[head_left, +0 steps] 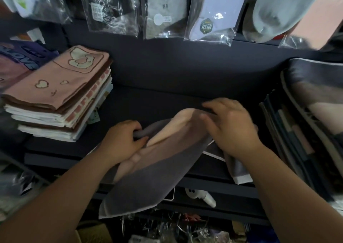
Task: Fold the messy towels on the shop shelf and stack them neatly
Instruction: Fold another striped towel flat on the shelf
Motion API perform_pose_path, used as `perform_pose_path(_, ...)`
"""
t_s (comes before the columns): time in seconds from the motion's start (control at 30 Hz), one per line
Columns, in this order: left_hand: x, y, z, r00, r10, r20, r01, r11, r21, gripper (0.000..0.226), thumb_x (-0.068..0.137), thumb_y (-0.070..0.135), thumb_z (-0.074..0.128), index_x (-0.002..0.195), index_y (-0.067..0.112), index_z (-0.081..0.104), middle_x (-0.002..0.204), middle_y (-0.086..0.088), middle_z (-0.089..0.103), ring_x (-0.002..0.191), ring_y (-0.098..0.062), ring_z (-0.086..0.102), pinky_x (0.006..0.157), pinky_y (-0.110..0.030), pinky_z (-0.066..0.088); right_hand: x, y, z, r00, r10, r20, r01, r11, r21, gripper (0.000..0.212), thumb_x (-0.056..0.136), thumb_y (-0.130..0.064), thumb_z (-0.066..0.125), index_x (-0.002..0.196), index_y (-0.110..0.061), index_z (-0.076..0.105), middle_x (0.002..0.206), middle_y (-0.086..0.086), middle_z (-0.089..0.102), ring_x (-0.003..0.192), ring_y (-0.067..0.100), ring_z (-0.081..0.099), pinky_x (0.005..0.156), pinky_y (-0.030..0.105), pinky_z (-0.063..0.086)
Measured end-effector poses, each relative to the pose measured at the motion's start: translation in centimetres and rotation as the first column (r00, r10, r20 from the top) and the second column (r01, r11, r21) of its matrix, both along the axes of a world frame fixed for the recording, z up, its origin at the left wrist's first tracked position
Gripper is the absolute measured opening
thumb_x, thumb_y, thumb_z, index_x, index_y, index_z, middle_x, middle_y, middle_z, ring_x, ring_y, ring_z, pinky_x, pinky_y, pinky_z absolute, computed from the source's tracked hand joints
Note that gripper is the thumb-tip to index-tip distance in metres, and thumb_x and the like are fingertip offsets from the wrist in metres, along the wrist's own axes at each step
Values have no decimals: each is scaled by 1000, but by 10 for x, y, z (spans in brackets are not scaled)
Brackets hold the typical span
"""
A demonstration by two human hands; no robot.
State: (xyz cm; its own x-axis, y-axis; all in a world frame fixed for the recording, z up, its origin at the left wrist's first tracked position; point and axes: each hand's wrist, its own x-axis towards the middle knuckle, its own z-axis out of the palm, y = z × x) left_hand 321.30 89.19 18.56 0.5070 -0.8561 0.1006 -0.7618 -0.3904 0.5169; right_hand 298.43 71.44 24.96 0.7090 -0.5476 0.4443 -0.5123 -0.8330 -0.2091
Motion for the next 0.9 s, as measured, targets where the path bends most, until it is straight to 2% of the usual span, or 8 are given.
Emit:
perform_pose_path(0.07, -2, 6, 2, 996, -38, -84, 37, 999, -8, 22, 85, 26, 76, 80, 34, 56, 82, 11, 61, 76, -5, 58, 63, -30, 45, 12, 1, -3, 957, 58, -283, -7, 984, 177, 63, 92, -62, 38, 150, -38, 41, 155, -5, 43, 145, 26, 35, 117, 48, 29)
perform_pose_path(0.13, -4, 13, 2, 975, -48, -216, 32, 997, -76, 24, 83, 17, 78, 85, 34, 62, 84, 13, 67, 80, -2, 63, 68, -26, 51, 17, 3, -17, 860, 138, -492, -5, 965, 263, 66, 93, -62, 46, 154, -44, 27, 162, -11, 29, 150, 25, 23, 120, 49, 18)
perform_pose_path(0.37, -12, 29, 13, 768, -73, -636, -177, 930, -321, 28, 83, -1, 75, 96, 22, 67, 72, 6, 69, 70, -7, 65, 65, -20, 51, 17, 19, -1, 773, 198, -603, 38, 934, 356, 63, 64, -57, 79, 109, -37, 39, 92, -11, 59, 88, 19, 60, 76, 36, 49)
perform_pose_path(0.5, -32, 30, 25, 757, -161, -634, -151, 900, -409, 19, 87, 8, 72, 73, 19, 65, 55, 3, 54, 55, -8, 49, 56, -19, 42, 20, 36, 11, 871, 331, -362, -157, 887, 434, 70, 63, -80, 65, 120, -45, 44, 120, -13, 55, 111, 10, 55, 93, 33, 49)
perform_pose_path(0.6, -49, 27, 43, 768, -296, -568, -41, 863, -504, 19, 85, 21, 75, 70, 20, 63, 52, 3, 50, 51, -7, 45, 52, -19, 40, 29, 57, 19, 837, 542, -70, -334, 608, 720, 67, 90, -54, 66, 149, -36, 40, 149, -12, 47, 133, -1, 44, 111, 22, 36)
perform_pose_path(0.7, -57, 25, 65, 816, -352, -458, -3, 791, -612, 19, 85, 37, 65, 72, 24, 62, 52, 3, 51, 49, -5, 46, 52, -19, 40, 33, 71, 15, 818, 523, 239, -359, 141, 922, 50, 98, -25, 63, 145, -23, 49, 116, 6, 71, 107, 8, 66, 104, 31, 45)
perform_pose_path(0.8, -58, 23, 77, 886, -301, -354, -8, 752, -659, 22, 88, 39, 63, 71, 25, 61, 51, 2, 50, 47, -4, 45, 51, -18, 39, 31, 66, 19, 824, 481, 299, -369, 55, 928, 54, 93, -22, 68, 143, -21, 51, 70, 9, 63, 76, 20, 66, 96, 42, 50)
perform_pose_path(0.9, -56, 22, 80, 933, -224, -282, -35, 724, -689, 30, 90, 39, 63, 72, 15, 61, 52, -7, 50, 47, -12, 44, 49, -23, 39, 28, 62, 21, 829, 480, 286, -347, 41, 937, 47, 93, -24, 68, 138, -20, 58, 89, -2, 71, 96, 20, 69, 102, 46, 52)
